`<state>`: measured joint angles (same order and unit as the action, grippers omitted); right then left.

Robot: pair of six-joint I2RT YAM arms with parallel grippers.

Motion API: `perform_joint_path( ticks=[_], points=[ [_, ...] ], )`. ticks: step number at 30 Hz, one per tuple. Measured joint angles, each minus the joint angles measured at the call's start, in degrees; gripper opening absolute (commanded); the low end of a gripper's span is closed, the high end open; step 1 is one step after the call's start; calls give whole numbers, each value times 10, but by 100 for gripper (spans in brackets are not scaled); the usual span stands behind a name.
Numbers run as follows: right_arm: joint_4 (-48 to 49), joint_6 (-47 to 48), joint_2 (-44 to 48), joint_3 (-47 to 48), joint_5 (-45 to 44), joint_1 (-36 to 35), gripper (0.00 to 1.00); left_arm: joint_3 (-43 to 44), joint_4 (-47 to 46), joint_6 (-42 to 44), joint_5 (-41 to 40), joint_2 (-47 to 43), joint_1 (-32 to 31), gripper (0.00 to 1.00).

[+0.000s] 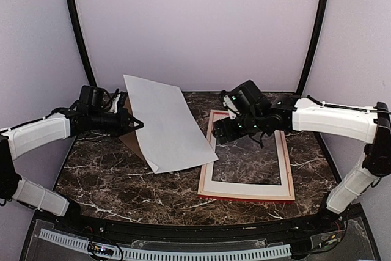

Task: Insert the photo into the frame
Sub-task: Move the frame body to the center of the board.

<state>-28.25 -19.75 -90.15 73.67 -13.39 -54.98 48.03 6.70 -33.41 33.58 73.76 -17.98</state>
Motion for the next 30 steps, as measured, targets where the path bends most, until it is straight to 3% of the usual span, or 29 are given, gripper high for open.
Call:
perform_joint_path(
  ticks=[7, 14, 20, 30],
  points=[
    [17, -10, 92, -167, -11, 228, 84, 64, 56, 30, 14, -34, -3, 0],
    [62, -9, 110, -279, 55, 410, 74, 82, 63, 32, 26, -63, -3, 0],
    [105, 2, 87, -293, 124, 468, 57, 82, 69, 32, 26, -63, -5, 0],
    [152, 14, 20, -301, 196, 507, 42, 82, 69, 30, 26, -63, -6, 0]
  ],
)
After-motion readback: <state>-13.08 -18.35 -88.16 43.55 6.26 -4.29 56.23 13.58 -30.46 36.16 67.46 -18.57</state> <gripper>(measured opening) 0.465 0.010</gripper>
